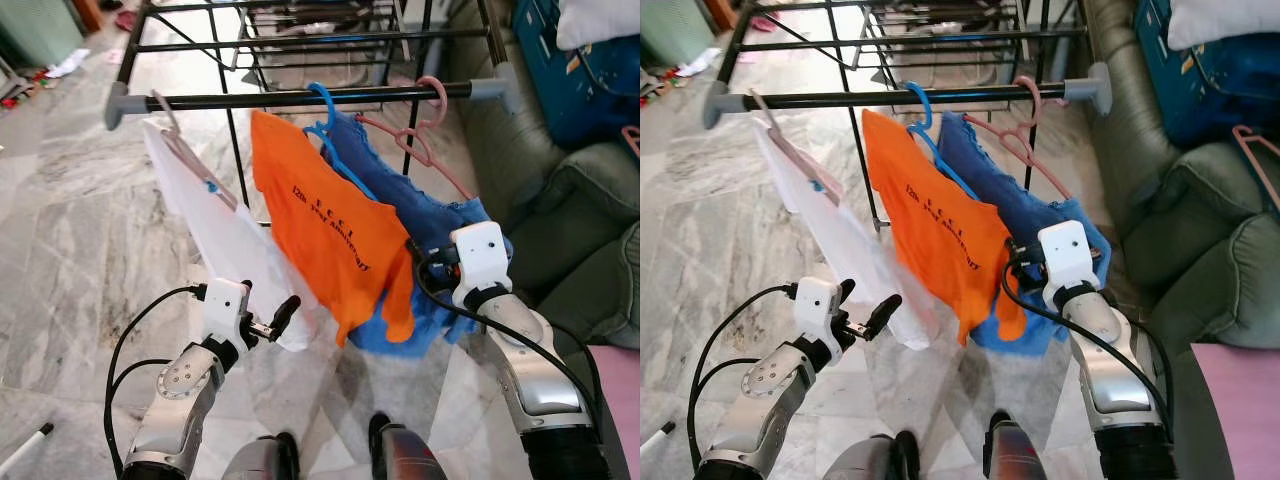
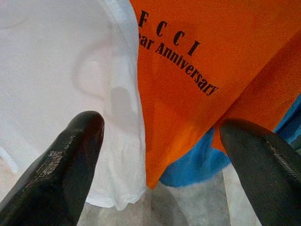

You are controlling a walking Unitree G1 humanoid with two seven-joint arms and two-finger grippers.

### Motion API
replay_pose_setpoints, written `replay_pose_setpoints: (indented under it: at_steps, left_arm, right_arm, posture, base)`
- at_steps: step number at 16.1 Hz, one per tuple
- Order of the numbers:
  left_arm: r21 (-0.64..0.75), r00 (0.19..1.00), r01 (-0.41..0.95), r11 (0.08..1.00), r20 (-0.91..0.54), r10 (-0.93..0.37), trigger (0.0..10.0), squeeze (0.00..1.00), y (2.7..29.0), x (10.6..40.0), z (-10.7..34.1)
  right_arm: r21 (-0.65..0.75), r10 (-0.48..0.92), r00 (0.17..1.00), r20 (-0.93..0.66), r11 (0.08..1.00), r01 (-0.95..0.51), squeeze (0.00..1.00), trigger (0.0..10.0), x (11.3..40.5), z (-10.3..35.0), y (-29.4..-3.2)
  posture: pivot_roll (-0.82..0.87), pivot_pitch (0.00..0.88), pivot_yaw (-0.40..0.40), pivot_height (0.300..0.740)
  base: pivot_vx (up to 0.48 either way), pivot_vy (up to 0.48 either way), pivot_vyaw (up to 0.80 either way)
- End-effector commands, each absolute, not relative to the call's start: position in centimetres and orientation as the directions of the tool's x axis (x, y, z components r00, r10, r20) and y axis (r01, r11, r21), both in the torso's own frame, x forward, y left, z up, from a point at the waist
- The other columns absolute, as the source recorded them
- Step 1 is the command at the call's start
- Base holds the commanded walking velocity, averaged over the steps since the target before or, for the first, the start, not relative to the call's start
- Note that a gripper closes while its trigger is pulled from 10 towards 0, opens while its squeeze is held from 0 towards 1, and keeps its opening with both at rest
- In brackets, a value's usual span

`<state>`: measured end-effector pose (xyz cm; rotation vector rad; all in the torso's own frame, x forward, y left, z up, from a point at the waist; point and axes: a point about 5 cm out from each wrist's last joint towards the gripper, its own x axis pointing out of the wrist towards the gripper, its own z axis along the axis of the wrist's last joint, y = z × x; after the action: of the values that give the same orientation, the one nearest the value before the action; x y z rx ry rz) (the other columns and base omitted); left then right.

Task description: Hang hanger

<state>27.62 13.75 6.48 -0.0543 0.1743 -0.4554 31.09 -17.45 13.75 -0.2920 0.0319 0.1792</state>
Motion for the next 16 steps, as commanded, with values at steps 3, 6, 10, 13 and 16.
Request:
replay_pose_setpoints:
  at_steps: [3,6,10,13,16]
  left_arm:
    - [-0.098,0.884,0.415,0.905,-0.192,-0.426,10.0,0.00,14.2,27.3,5.7]
    - [-0.096,0.887,0.409,0.908,-0.192,-0.420,10.0,0.00,14.1,27.5,5.8]
    - [-0.097,0.887,0.414,0.905,-0.177,-0.425,10.0,0.00,14.5,27.4,6.0]
    - [-0.090,0.858,0.476,0.875,-0.172,-0.485,10.0,0.00,14.8,27.0,6.4]
    - [-0.077,0.829,0.526,0.847,-0.173,-0.531,10.0,0.00,14.9,27.0,6.9]
  right_arm:
    - [-0.309,0.153,0.987,-0.055,0.937,-0.162,0.00,10.0,31.0,14.1,-17.5]
    - [-0.317,0.138,0.989,-0.059,0.936,-0.150,0.00,10.0,30.9,14.1,-18.0]
    - [-0.359,0.154,0.987,-0.054,0.919,-0.163,0.00,10.0,31.4,15.3,-19.8]
    - [-0.434,0.134,0.990,-0.042,0.890,-0.139,0.00,10.0,33.1,17.2,-21.9]
    - [-0.441,0.137,0.989,-0.064,0.885,-0.151,0.00,10.0,34.8,18.1,-23.2]
  posture:
    - [-0.13,0.247,0.063,0.740]
    - [-0.14,0.246,0.062,0.740]
    - [-0.13,0.266,0.072,0.740]
    - [-0.11,0.284,0.082,0.740]
    - [-0.08,0.293,0.093,0.740]
  base:
    - [0.000,0.000,0.00]
    - [0.000,0.000,0.00]
    - [0.000,0.000,0.00]
    - [0.000,0.000,0.00]
    - [0.000,0.000,0.00]
